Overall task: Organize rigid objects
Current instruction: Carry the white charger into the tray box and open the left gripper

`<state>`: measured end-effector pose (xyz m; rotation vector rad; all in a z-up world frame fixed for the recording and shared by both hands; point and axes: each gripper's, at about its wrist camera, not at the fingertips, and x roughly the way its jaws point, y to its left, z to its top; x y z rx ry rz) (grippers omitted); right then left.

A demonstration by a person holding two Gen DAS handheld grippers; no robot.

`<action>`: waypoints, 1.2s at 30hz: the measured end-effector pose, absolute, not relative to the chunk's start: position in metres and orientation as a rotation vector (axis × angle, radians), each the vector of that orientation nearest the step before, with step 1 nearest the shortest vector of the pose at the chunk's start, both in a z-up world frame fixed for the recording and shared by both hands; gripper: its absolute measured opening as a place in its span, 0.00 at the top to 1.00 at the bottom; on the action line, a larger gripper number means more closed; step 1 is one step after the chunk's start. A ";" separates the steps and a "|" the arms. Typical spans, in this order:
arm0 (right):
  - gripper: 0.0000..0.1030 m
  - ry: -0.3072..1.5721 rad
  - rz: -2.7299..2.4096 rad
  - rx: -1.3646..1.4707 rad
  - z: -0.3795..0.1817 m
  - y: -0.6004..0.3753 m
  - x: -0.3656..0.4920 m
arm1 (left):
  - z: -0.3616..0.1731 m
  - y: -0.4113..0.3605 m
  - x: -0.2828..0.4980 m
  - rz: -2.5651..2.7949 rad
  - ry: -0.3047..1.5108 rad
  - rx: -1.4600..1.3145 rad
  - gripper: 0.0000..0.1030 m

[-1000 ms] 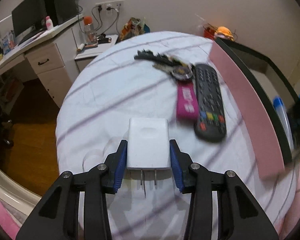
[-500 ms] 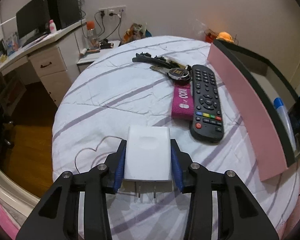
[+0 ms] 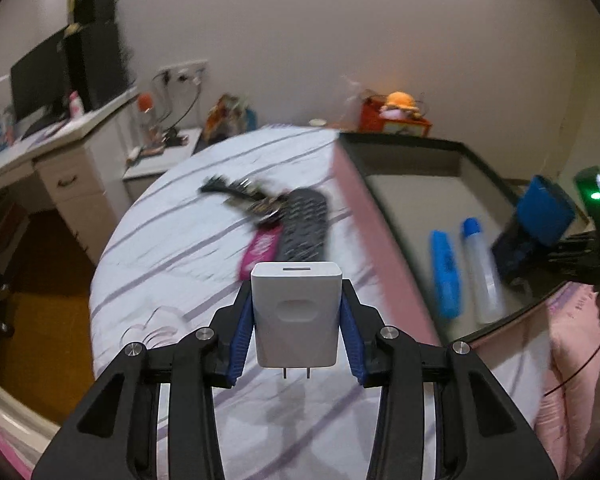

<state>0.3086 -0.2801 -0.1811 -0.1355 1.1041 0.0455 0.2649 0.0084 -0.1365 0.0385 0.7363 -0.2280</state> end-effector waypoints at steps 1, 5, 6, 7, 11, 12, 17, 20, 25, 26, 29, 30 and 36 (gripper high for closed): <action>0.84 1.104 0.046 -0.135 -0.181 -0.280 0.309 | -0.132 0.000 0.265 -0.246 0.728 0.046 0.61; 0.84 1.104 0.047 -0.133 -0.180 -0.280 0.309 | -0.118 -0.025 0.264 -0.297 0.702 0.066 0.61; 0.84 1.104 0.048 -0.133 -0.180 -0.280 0.309 | -0.114 -0.031 0.264 -0.308 0.696 0.071 0.61; 0.84 1.104 0.048 -0.133 -0.180 -0.280 0.309 | -0.112 -0.037 0.265 -0.318 0.692 0.076 0.61; 0.84 1.103 0.049 -0.130 -0.180 -0.280 0.309 | -0.103 -0.061 0.273 -0.367 0.685 0.092 0.61; 0.84 1.103 0.049 -0.133 -0.180 -0.280 0.308 | -0.103 -0.066 0.275 -0.380 0.686 0.090 0.61; 0.84 1.103 0.051 -0.130 -0.179 -0.280 0.308 | -0.112 -0.092 0.294 -0.429 0.726 0.096 0.61; 0.84 1.102 0.055 -0.127 -0.179 -0.280 0.309 | -0.125 -0.103 0.305 -0.436 0.766 0.096 0.61; 0.84 1.102 0.057 -0.129 -0.179 -0.279 0.310 | -0.146 -0.112 0.317 -0.431 0.822 0.102 0.61; 0.84 1.102 0.059 -0.129 -0.179 -0.280 0.310 | -0.149 -0.114 0.318 -0.429 0.828 0.111 0.61; 0.84 1.101 0.060 -0.128 -0.179 -0.281 0.310 | -0.156 -0.118 0.320 -0.405 0.840 0.142 0.61; 0.84 1.101 0.061 -0.127 -0.179 -0.282 0.310 | -0.158 -0.119 0.321 -0.401 0.846 0.141 0.61; 0.84 1.102 0.059 -0.131 -0.179 -0.283 0.309 | -0.164 -0.125 0.324 -0.417 0.856 0.149 0.61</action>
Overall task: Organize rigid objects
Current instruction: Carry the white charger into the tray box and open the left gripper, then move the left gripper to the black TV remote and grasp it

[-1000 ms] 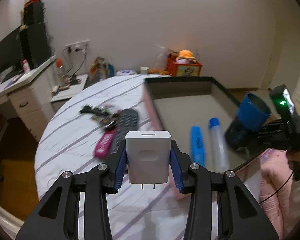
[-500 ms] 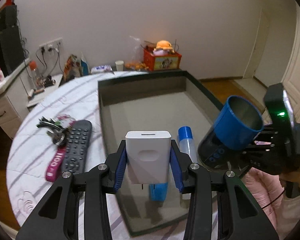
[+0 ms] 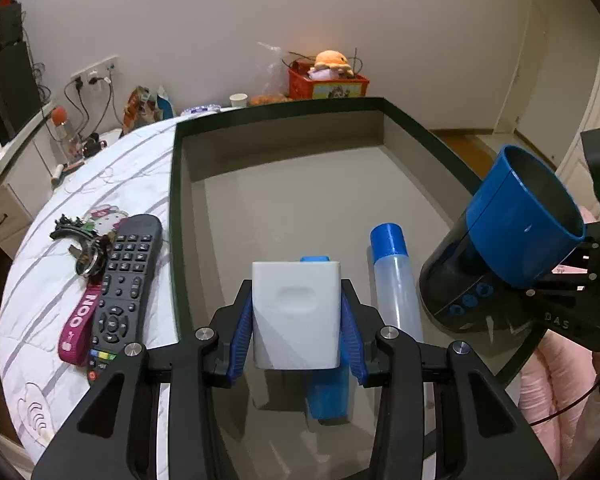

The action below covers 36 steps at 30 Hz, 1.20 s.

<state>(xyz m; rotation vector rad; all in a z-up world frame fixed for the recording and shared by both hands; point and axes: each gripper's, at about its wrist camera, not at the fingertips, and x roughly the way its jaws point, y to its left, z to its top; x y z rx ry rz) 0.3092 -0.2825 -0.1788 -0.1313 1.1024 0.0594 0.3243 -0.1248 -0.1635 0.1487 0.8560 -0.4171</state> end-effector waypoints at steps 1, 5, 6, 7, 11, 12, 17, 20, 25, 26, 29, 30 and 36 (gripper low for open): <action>0.84 1.101 0.060 -0.131 -0.179 -0.282 0.309 | -0.164 -0.127 0.325 -0.416 0.854 0.159 0.61; 0.84 1.102 0.059 -0.130 -0.179 -0.282 0.309 | -0.166 -0.137 0.327 -0.429 0.860 0.176 0.60; 0.84 1.103 0.059 -0.131 -0.179 -0.282 0.310 | -0.166 -0.138 0.326 -0.422 0.859 0.184 0.60; 0.84 1.103 0.060 -0.130 -0.179 -0.282 0.310 | -0.167 -0.138 0.327 -0.421 0.859 0.182 0.58; 0.84 1.104 0.059 -0.131 -0.178 -0.283 0.310 | -0.160 -0.129 0.322 -0.423 0.837 0.146 0.38; 0.84 1.104 0.058 -0.132 -0.178 -0.283 0.310 | -0.157 -0.127 0.320 -0.418 0.820 0.148 0.29; 0.84 1.103 0.058 -0.132 -0.178 -0.283 0.310 | -0.135 -0.111 0.305 -0.380 0.736 0.139 0.13; 0.84 1.103 0.058 -0.134 -0.178 -0.283 0.310 | -0.124 -0.100 0.296 -0.357 0.701 0.137 0.08; 0.84 1.104 0.056 -0.134 -0.178 -0.284 0.309 | -0.109 -0.077 0.283 -0.327 0.654 0.113 0.04; 0.84 1.104 0.055 -0.132 -0.178 -0.284 0.309 | -0.106 -0.070 0.280 -0.322 0.648 0.106 0.03; 0.84 1.105 0.053 -0.134 -0.178 -0.285 0.308 | -0.102 -0.052 0.272 -0.298 0.633 0.098 0.03; 0.84 1.105 0.052 -0.133 -0.178 -0.285 0.308 | -0.101 -0.046 0.270 -0.286 0.631 0.094 0.03; 0.84 1.102 0.046 -0.129 -0.178 -0.284 0.308 | -0.108 -0.007 0.261 -0.201 0.640 0.075 0.02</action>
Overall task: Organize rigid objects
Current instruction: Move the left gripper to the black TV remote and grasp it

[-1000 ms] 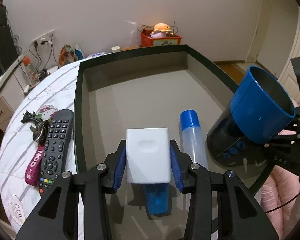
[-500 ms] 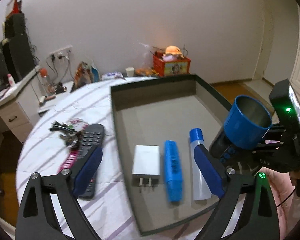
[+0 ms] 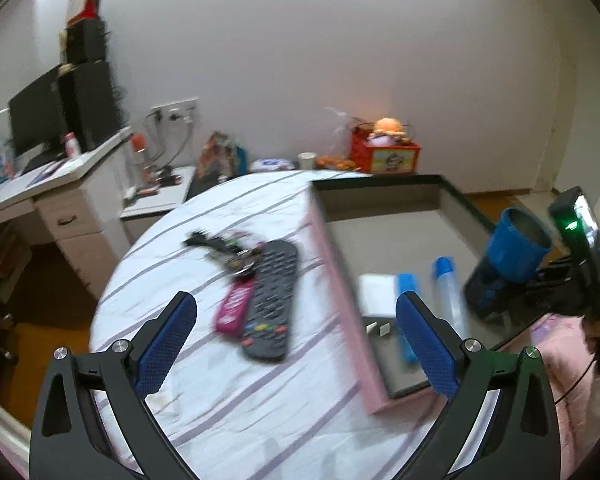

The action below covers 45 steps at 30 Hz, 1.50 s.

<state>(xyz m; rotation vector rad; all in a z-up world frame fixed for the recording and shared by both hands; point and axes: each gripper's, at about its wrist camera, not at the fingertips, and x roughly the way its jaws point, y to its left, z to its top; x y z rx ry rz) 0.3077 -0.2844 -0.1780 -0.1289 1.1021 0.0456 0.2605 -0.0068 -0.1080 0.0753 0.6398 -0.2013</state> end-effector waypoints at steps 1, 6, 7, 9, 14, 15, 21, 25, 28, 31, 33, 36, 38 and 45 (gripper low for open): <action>0.84 1.101 0.045 -0.128 -0.178 -0.285 0.307 | -0.111 -0.001 0.259 -0.183 0.649 0.079 0.01; 0.84 1.102 0.040 -0.131 -0.178 -0.283 0.307 | -0.136 0.029 0.262 -0.107 0.715 0.054 0.01; 0.84 1.102 0.040 -0.131 -0.178 -0.283 0.307 | -0.141 0.032 0.263 -0.102 0.724 0.051 0.01; 0.84 1.102 0.040 -0.130 -0.178 -0.282 0.307 | -0.150 0.032 0.266 -0.111 0.742 0.050 0.01; 0.84 1.103 0.037 -0.133 -0.178 -0.281 0.307 | -0.167 0.026 0.272 -0.180 0.774 0.043 0.07; 0.84 1.103 0.036 -0.134 -0.178 -0.280 0.307 | -0.169 0.024 0.273 -0.204 0.785 0.039 0.12; 0.84 1.105 0.030 -0.138 -0.178 -0.277 0.307 | -0.184 0.017 0.291 -0.243 0.826 0.027 0.15; 0.84 1.106 0.030 -0.140 -0.178 -0.276 0.307 | -0.196 0.013 0.306 -0.290 0.872 -0.021 0.34; 0.84 1.106 0.030 -0.141 -0.178 -0.276 0.307 | -0.200 0.006 0.311 -0.318 0.874 -0.027 0.35; 0.84 1.107 0.029 -0.141 -0.178 -0.277 0.306 | -0.201 0.004 0.318 -0.323 0.876 -0.028 0.35; 0.84 1.106 0.029 -0.141 -0.178 -0.277 0.306 | -0.201 0.005 0.323 -0.331 0.881 -0.040 0.38; 0.84 1.106 0.029 -0.141 -0.178 -0.277 0.306 | -0.201 0.006 0.332 -0.315 0.893 -0.036 0.48; 0.84 1.107 0.029 -0.141 -0.178 -0.277 0.306 | -0.202 0.005 0.337 -0.304 0.896 -0.024 0.54; 0.84 1.108 0.029 -0.143 -0.178 -0.276 0.306 | -0.202 0.001 0.327 -0.297 0.897 0.041 0.55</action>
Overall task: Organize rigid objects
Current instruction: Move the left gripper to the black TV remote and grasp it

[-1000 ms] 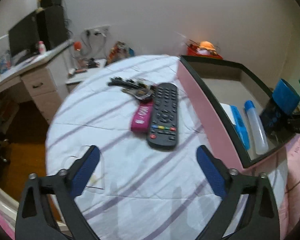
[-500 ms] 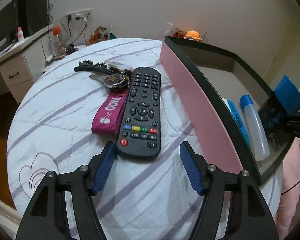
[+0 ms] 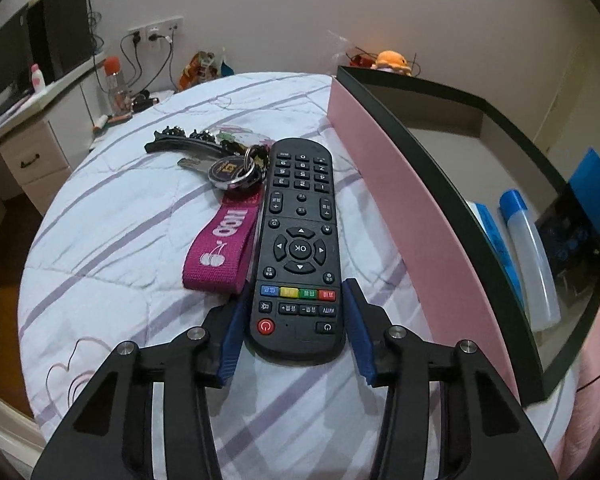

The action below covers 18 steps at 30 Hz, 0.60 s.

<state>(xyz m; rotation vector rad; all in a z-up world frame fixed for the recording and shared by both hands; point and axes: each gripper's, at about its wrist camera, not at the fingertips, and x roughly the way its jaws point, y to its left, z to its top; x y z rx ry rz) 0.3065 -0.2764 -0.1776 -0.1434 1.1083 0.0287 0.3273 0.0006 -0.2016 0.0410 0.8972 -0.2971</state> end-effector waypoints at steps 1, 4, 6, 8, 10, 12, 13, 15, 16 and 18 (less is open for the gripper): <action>0.84 1.109 0.028 -0.144 -0.177 -0.277 0.306 | -0.201 0.002 0.325 -0.300 0.900 0.045 0.55; 0.84 1.109 0.028 -0.144 -0.177 -0.277 0.306 | -0.200 0.006 0.311 -0.305 0.909 0.064 0.55; 0.84 1.109 0.028 -0.142 -0.177 -0.277 0.307 | -0.199 0.010 0.300 -0.306 0.921 0.072 0.55; 0.84 1.110 0.027 -0.143 -0.177 -0.277 0.307 | -0.198 0.015 0.286 -0.309 0.930 0.083 0.55; 0.84 1.110 0.026 -0.142 -0.177 -0.277 0.306 | -0.197 0.019 0.276 -0.307 0.936 0.094 0.55; 0.84 1.110 0.026 -0.143 -0.177 -0.277 0.306 | -0.196 0.023 0.269 -0.307 0.943 0.093 0.54; 0.84 1.110 0.026 -0.143 -0.177 -0.277 0.306 | -0.196 0.024 0.269 -0.306 0.942 0.093 0.54; 0.84 1.110 0.027 -0.143 -0.177 -0.277 0.306 | -0.198 0.024 0.272 -0.303 0.948 0.096 0.53; 0.84 1.110 0.027 -0.143 -0.177 -0.277 0.306 | -0.198 0.022 0.274 -0.292 0.947 0.106 0.51; 0.84 1.111 0.027 -0.141 -0.177 -0.277 0.306 | -0.199 0.015 0.280 -0.288 0.945 0.119 0.46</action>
